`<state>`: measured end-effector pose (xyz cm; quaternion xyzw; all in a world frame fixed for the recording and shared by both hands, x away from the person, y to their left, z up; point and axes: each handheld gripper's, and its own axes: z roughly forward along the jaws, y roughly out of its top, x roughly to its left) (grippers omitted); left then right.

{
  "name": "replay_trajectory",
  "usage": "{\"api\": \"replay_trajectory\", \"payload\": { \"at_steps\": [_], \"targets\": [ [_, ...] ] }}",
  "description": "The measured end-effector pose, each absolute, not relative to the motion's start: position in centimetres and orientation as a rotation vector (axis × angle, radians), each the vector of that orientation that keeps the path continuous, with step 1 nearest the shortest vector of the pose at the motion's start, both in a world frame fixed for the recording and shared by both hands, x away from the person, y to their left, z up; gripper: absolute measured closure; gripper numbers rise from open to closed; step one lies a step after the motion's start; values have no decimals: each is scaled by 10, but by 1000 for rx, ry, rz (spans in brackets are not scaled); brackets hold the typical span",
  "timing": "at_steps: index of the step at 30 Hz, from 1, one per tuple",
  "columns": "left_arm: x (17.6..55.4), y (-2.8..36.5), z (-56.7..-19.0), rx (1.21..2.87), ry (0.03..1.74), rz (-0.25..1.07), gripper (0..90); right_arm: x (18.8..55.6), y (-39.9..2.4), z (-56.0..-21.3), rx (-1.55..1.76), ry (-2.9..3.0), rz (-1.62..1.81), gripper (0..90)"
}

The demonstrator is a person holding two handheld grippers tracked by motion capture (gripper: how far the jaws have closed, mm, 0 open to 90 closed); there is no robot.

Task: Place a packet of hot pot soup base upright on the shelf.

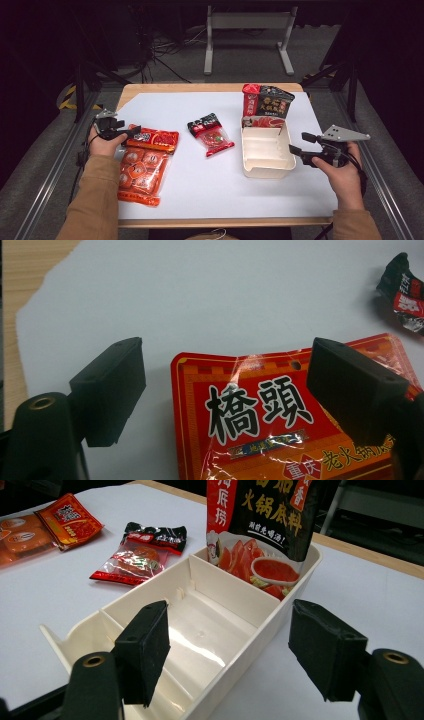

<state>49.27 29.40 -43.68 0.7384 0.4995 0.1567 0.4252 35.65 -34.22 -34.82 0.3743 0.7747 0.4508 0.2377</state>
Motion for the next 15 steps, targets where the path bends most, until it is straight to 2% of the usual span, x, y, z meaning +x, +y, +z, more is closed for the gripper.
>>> {"api": "replay_trajectory", "payload": {
  "at_steps": [15],
  "targets": [
    [502, 292, -448, 1921, 1246, 307, 140, 361, -336, -358, 1035, 2162, 1205, 318]
  ]
}}
